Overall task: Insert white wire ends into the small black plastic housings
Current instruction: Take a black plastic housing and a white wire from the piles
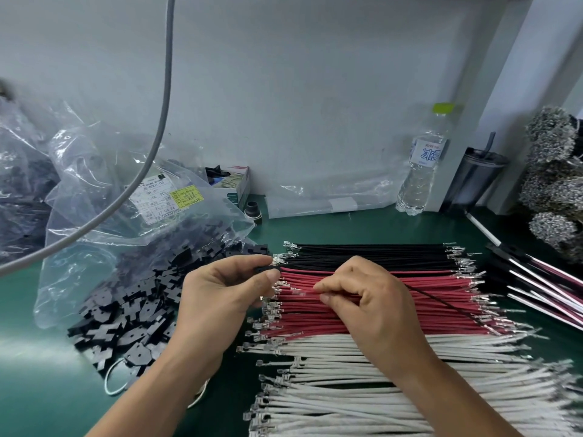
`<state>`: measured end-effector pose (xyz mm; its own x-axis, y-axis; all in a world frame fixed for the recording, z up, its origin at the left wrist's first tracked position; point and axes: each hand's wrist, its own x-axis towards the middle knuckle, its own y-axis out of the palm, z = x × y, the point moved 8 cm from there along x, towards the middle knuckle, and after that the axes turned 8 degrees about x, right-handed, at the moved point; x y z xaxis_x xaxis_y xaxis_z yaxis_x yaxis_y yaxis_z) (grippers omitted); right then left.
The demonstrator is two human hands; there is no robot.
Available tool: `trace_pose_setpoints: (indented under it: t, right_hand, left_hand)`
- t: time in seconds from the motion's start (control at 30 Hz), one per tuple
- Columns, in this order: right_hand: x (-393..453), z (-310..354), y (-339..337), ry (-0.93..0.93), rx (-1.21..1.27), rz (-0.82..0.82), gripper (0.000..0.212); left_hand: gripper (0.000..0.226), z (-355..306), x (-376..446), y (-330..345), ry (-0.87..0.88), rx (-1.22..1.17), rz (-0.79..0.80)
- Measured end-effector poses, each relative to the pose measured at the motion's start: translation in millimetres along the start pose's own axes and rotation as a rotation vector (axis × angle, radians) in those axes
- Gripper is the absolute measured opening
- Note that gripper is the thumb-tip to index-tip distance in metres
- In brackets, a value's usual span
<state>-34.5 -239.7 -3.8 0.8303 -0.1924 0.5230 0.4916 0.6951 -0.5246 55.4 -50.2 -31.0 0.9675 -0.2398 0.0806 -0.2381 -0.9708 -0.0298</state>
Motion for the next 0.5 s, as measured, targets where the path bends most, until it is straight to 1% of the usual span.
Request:
trace_pose_setpoints:
  t: [0.07,0.23,0.3,0.4,0.5]
  right_hand:
    - [0,1,-3,-0.008,0.022,-0.034,0.015]
    - [-1,16,-2,-0.122,-0.137,-0.018,0.01]
    - [-1,17,-5,-0.143,-0.124,-0.024,0.012]
    - [0,22,-13,-0.186,-0.106,-0.059,0.015]
    - [-1,26,-20,-0.214,-0.077,-0.092,0.015]
  left_hand:
    - [0.03,0,0,0,-0.006,-0.009,0.006]
    - [0.027,-1,1,-1,-0.017,-0.052,0.004]
    - [0.03,-2,1,-2,-0.027,-0.087,0.012]
    - [0.04,0,1,0,-0.07,-0.178,0.056]
    - [0.041,3,1,4,-0.122,-0.248,0.105]
